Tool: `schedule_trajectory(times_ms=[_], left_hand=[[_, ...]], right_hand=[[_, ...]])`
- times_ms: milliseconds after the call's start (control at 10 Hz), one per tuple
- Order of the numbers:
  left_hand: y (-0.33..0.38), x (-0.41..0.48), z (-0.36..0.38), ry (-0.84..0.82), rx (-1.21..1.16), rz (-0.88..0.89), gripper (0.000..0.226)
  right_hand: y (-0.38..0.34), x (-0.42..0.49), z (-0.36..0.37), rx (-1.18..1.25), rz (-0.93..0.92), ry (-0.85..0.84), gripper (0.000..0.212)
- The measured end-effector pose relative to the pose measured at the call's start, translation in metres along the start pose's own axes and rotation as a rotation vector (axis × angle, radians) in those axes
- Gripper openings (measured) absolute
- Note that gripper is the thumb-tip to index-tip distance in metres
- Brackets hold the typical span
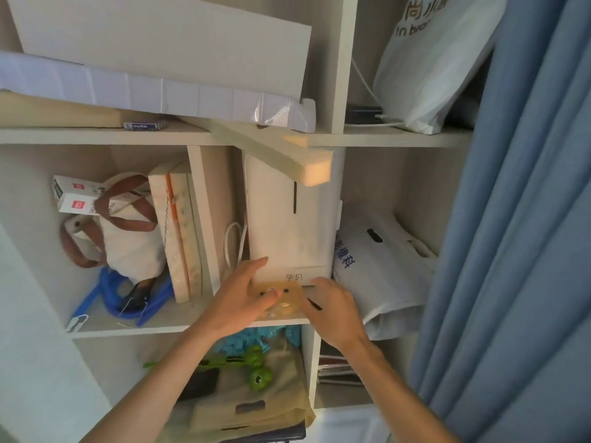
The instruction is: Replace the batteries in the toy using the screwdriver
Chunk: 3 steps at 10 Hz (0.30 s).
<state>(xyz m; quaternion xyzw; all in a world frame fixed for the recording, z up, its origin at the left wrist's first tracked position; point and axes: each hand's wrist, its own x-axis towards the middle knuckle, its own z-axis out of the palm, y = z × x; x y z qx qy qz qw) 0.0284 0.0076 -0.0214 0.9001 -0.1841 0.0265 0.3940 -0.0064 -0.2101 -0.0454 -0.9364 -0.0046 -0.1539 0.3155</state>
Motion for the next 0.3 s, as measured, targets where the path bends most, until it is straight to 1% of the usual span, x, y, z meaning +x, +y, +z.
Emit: schedule_trajectory(times_ms=[100, 200, 300], left_hand=[[0.015, -0.019, -0.013, 0.008, 0.031, 0.023, 0.079], [0.032, -0.055, -0.025, 0.047, 0.045, 0.053, 0.075], [0.054, -0.098, -0.030, 0.141, 0.060, 0.059, 0.074]], right_hand=[[-0.020, -0.020, -0.032, 0.063, 0.005, -0.015, 0.062], [-0.040, -0.049, -0.059, 0.104, -0.009, -0.027, 0.065], [-0.053, -0.081, -0.080, 0.152, -0.008, -0.004, 0.054]])
